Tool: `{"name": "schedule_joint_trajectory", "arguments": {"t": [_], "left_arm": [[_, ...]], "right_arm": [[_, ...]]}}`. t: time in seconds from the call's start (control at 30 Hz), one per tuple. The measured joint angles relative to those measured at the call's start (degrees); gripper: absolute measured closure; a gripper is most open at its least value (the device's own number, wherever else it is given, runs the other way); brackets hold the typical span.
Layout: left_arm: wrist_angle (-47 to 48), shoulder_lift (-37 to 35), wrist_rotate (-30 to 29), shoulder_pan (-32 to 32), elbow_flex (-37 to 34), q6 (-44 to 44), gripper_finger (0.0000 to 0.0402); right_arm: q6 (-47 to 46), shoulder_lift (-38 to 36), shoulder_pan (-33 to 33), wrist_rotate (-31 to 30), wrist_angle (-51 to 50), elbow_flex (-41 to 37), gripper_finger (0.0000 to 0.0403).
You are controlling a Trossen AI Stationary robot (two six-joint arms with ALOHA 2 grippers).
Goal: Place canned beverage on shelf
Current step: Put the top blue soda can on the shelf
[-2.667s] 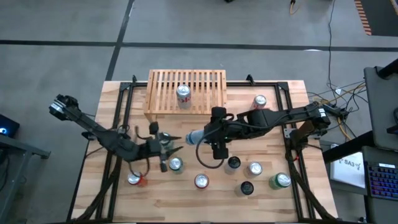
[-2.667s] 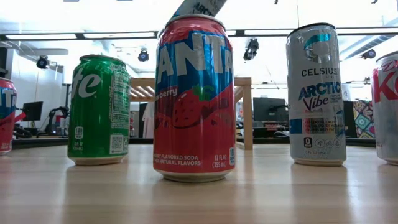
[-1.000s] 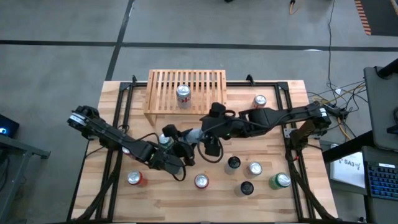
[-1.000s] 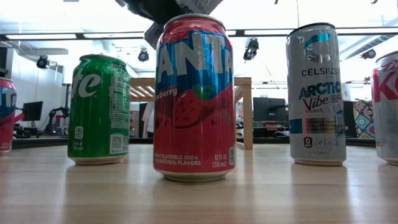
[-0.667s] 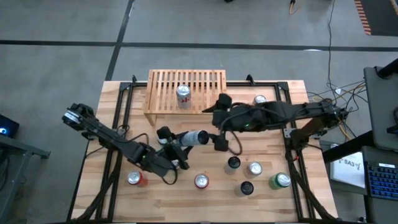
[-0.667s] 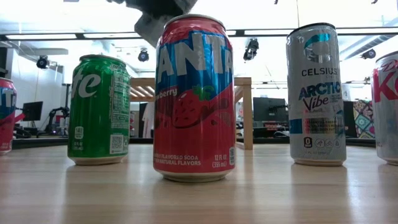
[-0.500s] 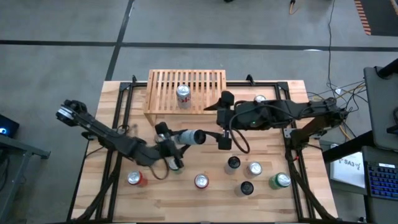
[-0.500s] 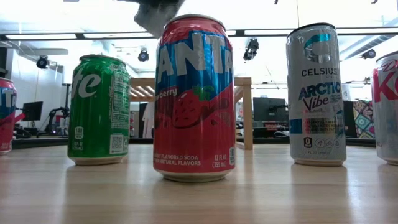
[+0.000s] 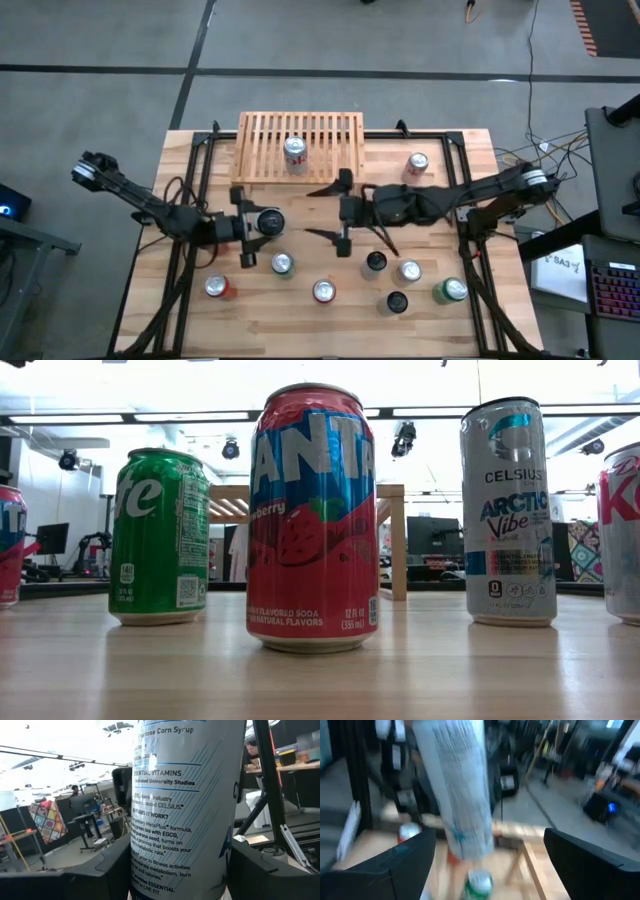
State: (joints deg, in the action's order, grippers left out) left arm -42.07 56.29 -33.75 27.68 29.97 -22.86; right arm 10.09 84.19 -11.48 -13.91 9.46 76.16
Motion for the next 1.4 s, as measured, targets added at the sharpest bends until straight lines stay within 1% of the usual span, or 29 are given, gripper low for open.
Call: {"name": "schedule_joint_trajectory", "arguments": {"t": [0.07, 0.17, 0.2, 0.53, 0.7, 0.77, 0.83, 1.0, 1.03, 1.13, 1.17, 1.2, 1.27, 1.33, 1.4], "left_arm": [[-0.61, -0.73, -0.28, -0.01, -0.86, 0.63, 0.0175], [-1.43, -1.13, -0.27, -0.04, -2.16, 1.63, 0.0175], [-1.49, -1.13, -0.21, -0.04, -2.52, 2.12, 0.0175], [-1.65, -0.91, -0.27, -0.04, -3.12, 3.02, 0.0175], [-1.64, -0.85, -0.27, -0.04, -3.10, 3.00, 0.0175], [-1.62, -0.85, -0.28, -0.04, -3.10, 2.59, 0.0175], [-1.61, -0.83, -0.27, -0.04, -3.10, 2.47, 0.0175], [-1.64, -0.83, -0.34, -0.03, -3.07, 2.58, 0.0175], [-1.64, -0.83, -0.35, -0.02, -3.07, 2.68, 0.0175], [-1.64, -0.83, -0.36, -0.04, -3.05, 3.07, 0.0175], [-1.68, -0.83, -0.36, -0.04, -3.05, 3.11, 0.0166], [-1.66, -0.83, -0.31, -0.04, -3.03, 3.07, 0.0147], [-1.84, -0.89, -0.39, -0.04, -2.99, 2.45, 0.0100], [-2.14, -1.11, -2.03, -0.02, -2.68, 2.35, 0.0058], [-1.37, -1.21, -4.13, 0.02, -2.57, 2.36, 0.0027]], "right_arm": [[0.11, 1.81, -0.29, 0.51, 9.38, -1.64, 0.0045], [1.17, 5.39, -0.64, 0.74, 18.12, -1.85, 0.0045], [1.32, 6.48, -0.65, 0.57, 19.15, -1.57, 0.0045], [3.17, 16.83, -0.64, 0.26, 19.93, 8.76, 0.0045], [6.40, 19.80, -0.66, -2.18, 18.28, 13.69, 0.0047], [6.43, 20.04, -0.64, -2.24, 16.70, 15.15, 0.0059], [6.44, 20.50, -0.64, -2.68, 15.80, 16.35, 0.0080], [5.63, 20.77, -0.62, -2.67, 14.18, 17.00, 0.0166], [5.39, 20.71, -0.62, -2.68, 14.18, 17.00, 0.0173], [4.57, 20.67, -0.62, -2.69, 13.96, 17.00, 0.0173], [4.37, 20.59, -0.62, -2.66, 13.84, 17.00, 0.0173], [4.14, 20.48, -0.62, -2.66, 13.62, 17.00, 0.0173], [2.93, 20.34, -0.60, -3.14, 13.00, 16.97, 0.0173], [2.97, 20.29, -0.60, -4.44, 12.29, 17.08, 0.0173], [2.99, 20.17, -0.60, -5.88, 9.39, 18.30, 0.0173]]}}
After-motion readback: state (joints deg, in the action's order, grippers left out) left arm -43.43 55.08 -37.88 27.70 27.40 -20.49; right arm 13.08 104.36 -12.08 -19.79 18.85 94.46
